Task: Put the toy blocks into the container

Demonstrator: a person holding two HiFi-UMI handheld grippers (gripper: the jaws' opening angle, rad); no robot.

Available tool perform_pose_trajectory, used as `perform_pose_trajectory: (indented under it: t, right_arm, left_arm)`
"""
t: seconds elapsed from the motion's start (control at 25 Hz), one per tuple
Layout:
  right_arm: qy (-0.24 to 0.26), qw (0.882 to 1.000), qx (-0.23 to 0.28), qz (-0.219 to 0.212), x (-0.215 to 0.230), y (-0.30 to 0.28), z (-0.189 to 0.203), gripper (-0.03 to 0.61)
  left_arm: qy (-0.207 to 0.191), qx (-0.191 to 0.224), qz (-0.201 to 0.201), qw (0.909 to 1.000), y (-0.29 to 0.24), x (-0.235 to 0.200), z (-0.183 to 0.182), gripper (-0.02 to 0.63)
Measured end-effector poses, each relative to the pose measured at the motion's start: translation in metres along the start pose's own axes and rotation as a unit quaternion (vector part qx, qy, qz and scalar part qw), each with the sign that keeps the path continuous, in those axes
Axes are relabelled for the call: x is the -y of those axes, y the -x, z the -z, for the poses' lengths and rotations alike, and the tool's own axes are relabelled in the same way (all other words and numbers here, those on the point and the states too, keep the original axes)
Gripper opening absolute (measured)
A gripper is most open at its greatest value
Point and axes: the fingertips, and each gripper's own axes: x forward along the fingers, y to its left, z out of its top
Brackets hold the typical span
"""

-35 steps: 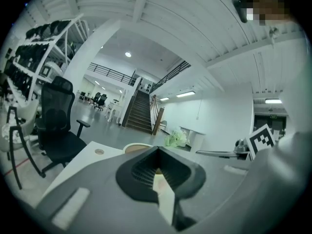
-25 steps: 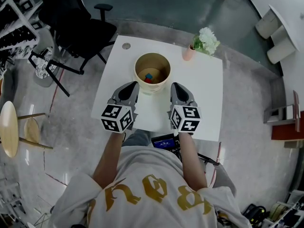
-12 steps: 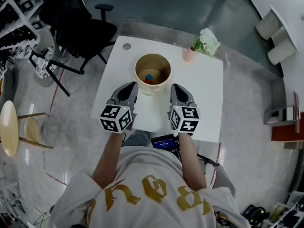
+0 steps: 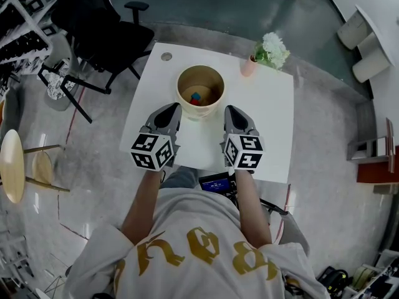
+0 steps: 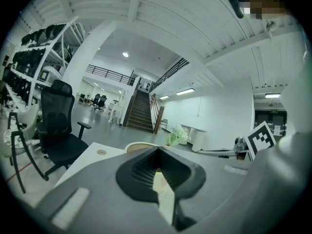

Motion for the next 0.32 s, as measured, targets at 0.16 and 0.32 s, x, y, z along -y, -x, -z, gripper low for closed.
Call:
perform_pose_trajectory:
  t: [0.16,0.32]
  right_arm:
    - [-0.001,1.000,-0.002,-0.002,0.0013,0.0012,0.0016,0.021]
    - [-0.001,1.000,-0.005,-0.003,0.0023,0.0030,0.0045,0.021]
  left_arm:
    - [0.000,0.001,-0.002,1.0000,0.0006,0.0011,-0.0001,0.002]
    - [0.004,-0.002,-0.002,1.0000,0.0010,0.0029,0.0037,0.002]
